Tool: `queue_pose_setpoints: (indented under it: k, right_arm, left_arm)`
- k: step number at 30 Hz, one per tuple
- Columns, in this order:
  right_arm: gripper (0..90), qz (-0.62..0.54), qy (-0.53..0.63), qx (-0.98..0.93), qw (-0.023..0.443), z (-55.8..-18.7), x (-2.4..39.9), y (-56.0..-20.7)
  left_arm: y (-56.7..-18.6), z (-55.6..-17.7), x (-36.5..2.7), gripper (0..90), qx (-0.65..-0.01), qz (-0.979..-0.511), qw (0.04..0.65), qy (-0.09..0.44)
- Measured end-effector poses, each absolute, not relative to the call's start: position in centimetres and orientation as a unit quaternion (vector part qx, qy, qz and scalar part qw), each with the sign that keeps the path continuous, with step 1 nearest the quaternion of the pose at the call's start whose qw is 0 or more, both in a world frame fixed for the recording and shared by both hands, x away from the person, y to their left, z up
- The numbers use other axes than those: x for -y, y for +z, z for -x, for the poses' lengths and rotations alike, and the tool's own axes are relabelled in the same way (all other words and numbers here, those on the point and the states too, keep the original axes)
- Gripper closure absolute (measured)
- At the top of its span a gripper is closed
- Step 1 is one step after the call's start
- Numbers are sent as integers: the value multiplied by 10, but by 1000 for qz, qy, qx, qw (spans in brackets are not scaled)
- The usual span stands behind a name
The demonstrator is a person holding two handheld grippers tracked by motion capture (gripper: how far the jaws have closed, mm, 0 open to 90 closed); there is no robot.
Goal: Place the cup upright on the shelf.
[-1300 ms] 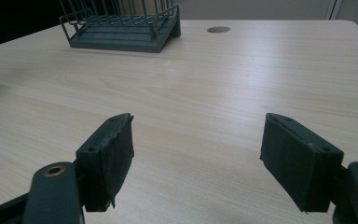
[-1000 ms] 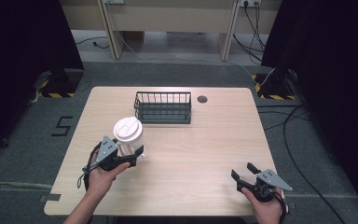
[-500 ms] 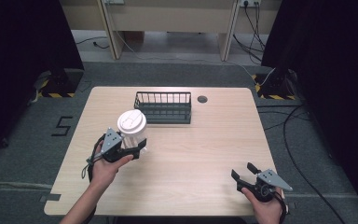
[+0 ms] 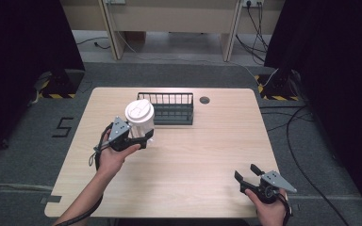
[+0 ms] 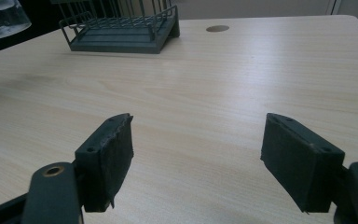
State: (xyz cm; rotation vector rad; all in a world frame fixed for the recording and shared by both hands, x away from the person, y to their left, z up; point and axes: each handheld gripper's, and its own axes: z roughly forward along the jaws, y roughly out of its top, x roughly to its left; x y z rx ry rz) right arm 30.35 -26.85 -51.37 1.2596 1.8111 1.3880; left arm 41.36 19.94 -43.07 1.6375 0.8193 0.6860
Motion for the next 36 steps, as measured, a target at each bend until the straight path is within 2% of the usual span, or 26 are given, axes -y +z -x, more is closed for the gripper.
queue_pose_setpoints:
  k: [13, 36]
  right_arm:
    - [253, -471, 513, -670, 257, -305, 269, -514]
    - [253, -472, 512, -671, 256, -306, 270, -514]
  left_arm:
    - [-412, -444, -185, 176, -343, -694, 559, 297]
    - [-402, -486, -177, 176, -359, -686, 553, 307]
